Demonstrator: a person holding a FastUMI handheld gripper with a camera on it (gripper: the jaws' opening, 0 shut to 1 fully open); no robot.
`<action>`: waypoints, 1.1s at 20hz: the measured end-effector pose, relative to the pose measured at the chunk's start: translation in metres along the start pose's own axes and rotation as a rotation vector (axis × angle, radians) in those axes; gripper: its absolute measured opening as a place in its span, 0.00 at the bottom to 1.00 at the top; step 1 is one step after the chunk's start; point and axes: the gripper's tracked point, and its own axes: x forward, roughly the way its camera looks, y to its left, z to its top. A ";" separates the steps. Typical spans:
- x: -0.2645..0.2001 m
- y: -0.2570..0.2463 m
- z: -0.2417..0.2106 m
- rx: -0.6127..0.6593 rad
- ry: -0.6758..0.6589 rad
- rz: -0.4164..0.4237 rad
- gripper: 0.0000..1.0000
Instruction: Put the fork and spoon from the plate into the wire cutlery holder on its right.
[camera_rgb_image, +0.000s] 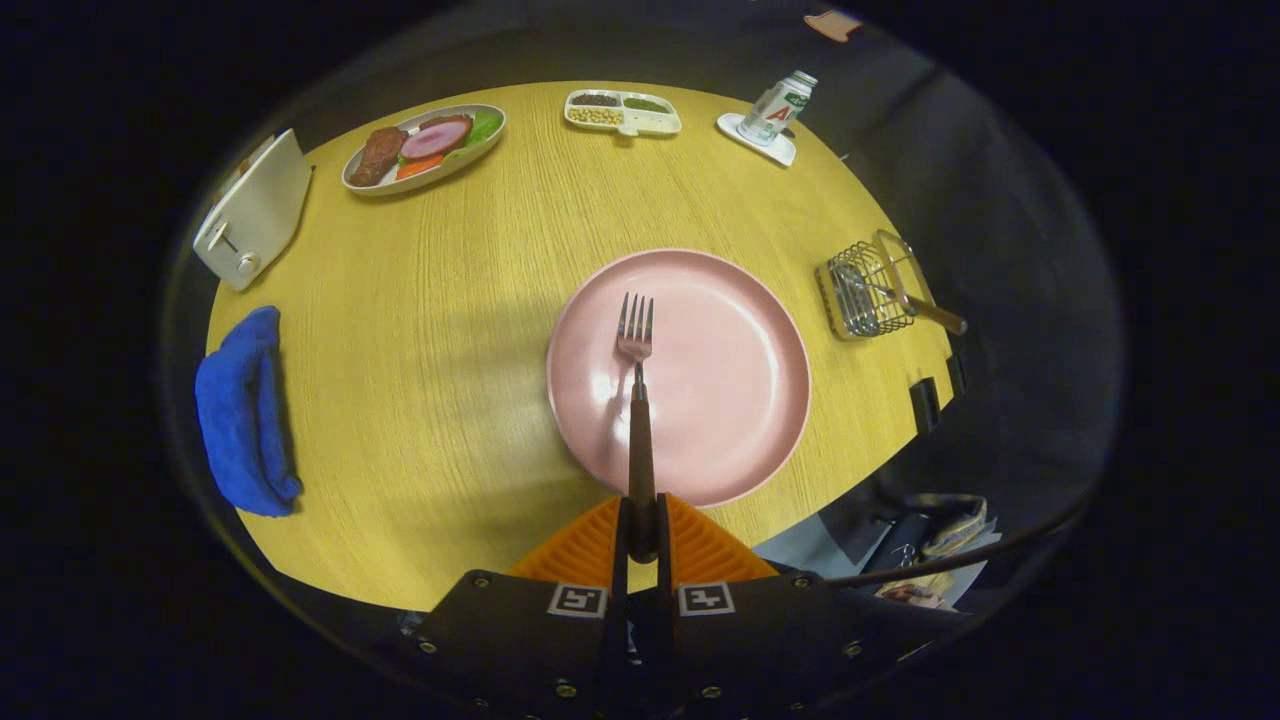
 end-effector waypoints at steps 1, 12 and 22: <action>-0.002 -0.002 0.001 -0.017 -0.008 -0.009 0.12; -0.032 -0.030 0.022 -0.140 -0.080 -0.121 0.12; -0.042 -0.051 0.043 -0.156 -0.138 -0.150 0.12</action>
